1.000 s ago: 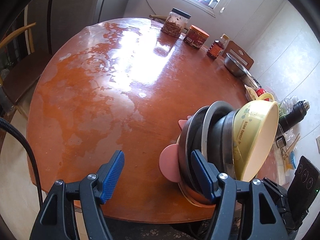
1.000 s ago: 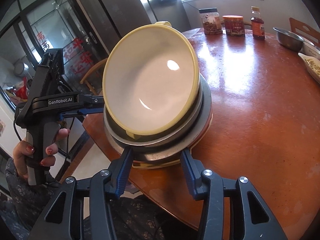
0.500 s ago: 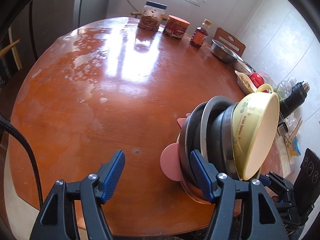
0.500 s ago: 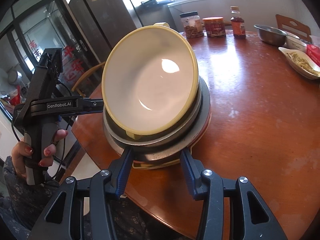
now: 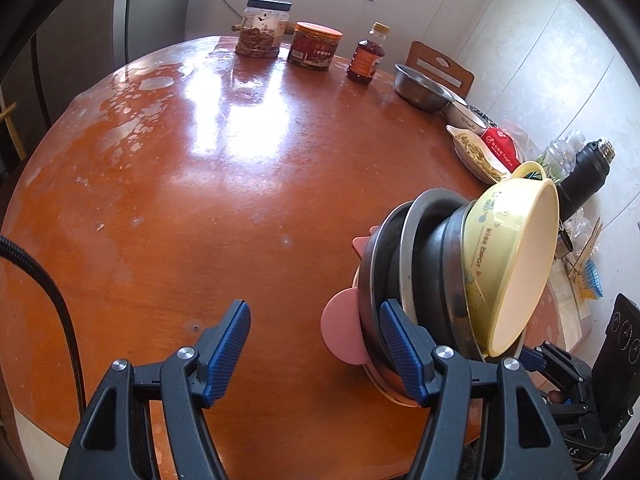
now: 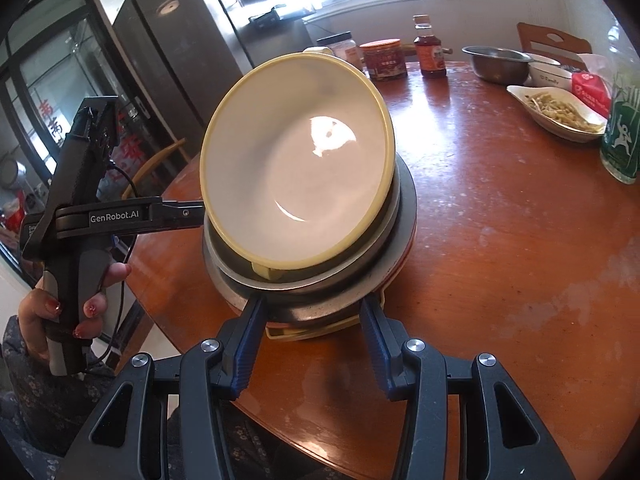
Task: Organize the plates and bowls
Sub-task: 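Lower the basin onto the steel pan atop the plates with both grippers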
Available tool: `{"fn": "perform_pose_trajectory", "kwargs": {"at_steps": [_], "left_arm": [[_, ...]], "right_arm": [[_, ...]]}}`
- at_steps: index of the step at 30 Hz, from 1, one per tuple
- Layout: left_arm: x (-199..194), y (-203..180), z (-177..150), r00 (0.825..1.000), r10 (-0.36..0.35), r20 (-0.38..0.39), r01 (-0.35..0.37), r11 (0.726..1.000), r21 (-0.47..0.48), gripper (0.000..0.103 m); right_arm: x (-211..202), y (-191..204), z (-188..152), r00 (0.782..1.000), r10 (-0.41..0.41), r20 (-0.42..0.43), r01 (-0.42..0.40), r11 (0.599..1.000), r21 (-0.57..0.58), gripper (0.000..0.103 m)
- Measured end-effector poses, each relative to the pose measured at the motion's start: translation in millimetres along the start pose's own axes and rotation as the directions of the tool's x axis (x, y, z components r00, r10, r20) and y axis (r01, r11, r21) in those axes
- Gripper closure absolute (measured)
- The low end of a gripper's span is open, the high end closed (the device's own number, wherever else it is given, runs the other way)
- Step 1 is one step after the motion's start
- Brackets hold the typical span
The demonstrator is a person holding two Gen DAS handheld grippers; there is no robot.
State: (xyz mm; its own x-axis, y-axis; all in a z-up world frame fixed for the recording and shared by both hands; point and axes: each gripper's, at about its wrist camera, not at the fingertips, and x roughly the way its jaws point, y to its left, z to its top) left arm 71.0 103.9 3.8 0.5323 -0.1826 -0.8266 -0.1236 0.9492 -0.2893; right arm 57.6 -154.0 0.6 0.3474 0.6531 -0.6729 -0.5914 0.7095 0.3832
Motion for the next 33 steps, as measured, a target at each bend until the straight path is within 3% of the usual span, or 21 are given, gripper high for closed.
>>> {"fn": "perform_pose_trajectory", "kwargs": {"at_steps": [33], "left_arm": [[23.5,-35.4,16.6,0.999,0.005,-0.031,-0.003,0.998,0.056,0.035]], "right_arm": [[-21.6,-21.4,-4.6,0.999,-0.043,0.003,0.043,0.998,0.037,0.053]]}}
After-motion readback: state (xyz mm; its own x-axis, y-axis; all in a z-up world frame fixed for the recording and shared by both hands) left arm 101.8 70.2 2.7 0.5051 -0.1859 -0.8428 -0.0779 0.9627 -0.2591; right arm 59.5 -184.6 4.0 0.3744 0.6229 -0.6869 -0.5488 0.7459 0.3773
